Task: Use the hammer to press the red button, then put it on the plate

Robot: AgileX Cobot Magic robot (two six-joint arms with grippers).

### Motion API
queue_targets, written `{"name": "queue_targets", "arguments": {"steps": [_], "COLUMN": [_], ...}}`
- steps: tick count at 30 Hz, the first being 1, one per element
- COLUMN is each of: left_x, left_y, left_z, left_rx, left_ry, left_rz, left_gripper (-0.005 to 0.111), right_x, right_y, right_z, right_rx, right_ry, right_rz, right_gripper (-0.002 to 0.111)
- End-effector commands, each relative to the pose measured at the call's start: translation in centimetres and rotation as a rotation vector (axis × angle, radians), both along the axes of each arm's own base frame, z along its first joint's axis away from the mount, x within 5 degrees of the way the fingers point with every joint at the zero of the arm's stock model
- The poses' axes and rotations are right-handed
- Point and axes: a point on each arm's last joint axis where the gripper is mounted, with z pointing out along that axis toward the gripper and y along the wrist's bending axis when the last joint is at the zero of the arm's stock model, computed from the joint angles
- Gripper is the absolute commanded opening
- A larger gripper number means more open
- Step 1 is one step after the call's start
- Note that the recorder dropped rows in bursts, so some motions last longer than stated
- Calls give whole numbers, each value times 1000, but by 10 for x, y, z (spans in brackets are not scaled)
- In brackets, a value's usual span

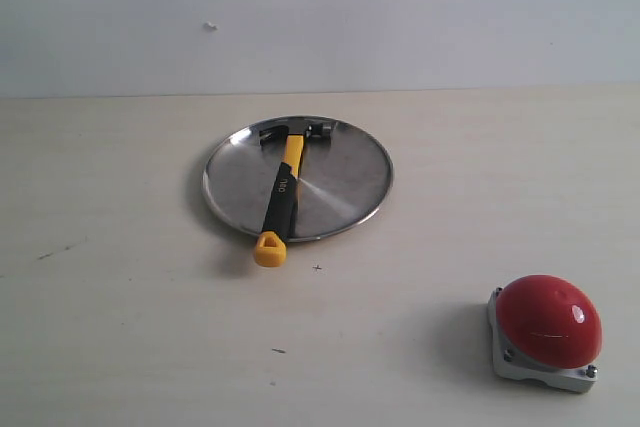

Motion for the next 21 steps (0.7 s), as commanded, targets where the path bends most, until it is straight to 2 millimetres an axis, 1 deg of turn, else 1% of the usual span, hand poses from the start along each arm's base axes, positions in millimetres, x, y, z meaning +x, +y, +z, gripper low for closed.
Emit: {"name": "queue_targets", "arguments": {"steps": [1,4,8,10,17,21], "left_x": [0,0,0,0,0,0], "left_y": [0,0,0,0,0,0], "left_z": [-1,-1,-1,-1,-1,-1], "left_rx": [-2,-2,-2,-2,-2,-2], "left_ry": [-4,-4,-4,-4,-4,-4], "left_rz": [3,3,3,3,3,3], "left_gripper": [0,0,0,0,0,0], "right_x": [1,5,15,17,21,20], "right_y": [0,0,1,1,2,0], "right_z": [-8,-19,-48,-59,-93,-109], "right_rx": [-23,-53,-65,-74,-127,-123], "right_ry": [73,85,114,144,229,219], "right_rz": [-10,-21,-38,-38,-36,-54], "right_gripper": [0,0,0,0,0,0]}}
